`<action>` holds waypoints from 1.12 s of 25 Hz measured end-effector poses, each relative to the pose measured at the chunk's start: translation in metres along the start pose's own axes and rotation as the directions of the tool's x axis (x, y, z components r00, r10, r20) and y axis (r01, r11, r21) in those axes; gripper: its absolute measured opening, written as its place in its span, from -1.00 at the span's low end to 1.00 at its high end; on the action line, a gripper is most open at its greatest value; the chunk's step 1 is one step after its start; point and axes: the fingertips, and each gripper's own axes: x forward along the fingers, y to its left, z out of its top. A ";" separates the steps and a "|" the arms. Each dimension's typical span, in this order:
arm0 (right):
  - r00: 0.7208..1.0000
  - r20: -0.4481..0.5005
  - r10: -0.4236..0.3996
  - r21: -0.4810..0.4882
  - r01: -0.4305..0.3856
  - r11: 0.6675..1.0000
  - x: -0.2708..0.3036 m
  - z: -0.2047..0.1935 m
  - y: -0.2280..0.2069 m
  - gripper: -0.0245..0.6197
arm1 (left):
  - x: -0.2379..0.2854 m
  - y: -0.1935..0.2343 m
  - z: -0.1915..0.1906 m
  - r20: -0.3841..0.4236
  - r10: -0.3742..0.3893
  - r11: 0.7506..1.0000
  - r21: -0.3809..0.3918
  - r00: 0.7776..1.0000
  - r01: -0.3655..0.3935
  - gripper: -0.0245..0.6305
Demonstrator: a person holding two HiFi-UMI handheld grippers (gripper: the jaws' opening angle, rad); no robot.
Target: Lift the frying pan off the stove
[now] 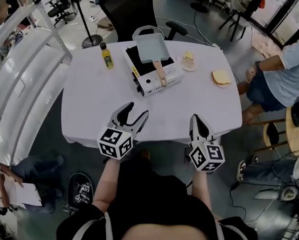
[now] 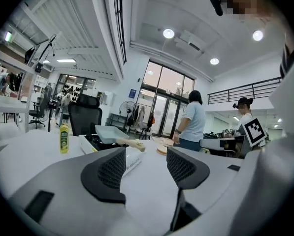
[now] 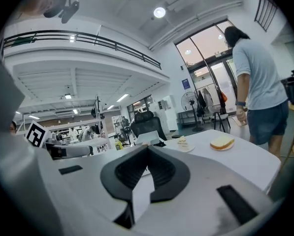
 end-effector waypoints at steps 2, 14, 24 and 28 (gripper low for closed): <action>1.000 0.004 0.001 -0.006 -0.001 1.000 0.019 0.007 -0.001 -0.91 | 0.012 0.012 0.007 0.003 -0.002 1.000 -0.003 1.000 0.002 -0.11; 1.000 -0.010 0.009 -0.013 -0.009 1.000 0.090 0.008 0.001 -0.91 | 0.060 0.066 0.020 -0.027 -0.031 0.999 -0.045 0.999 0.030 -0.11; 0.995 -0.101 -0.004 -0.012 0.003 1.000 0.090 -0.016 -0.007 -0.91 | 0.067 0.060 0.006 -0.011 -0.108 0.959 -0.264 0.994 0.101 -0.11; 0.992 -0.127 0.006 -0.012 -0.008 1.000 0.105 -0.016 -0.020 -0.91 | 0.089 0.057 0.007 0.007 -0.134 0.916 -0.381 0.991 0.127 -0.11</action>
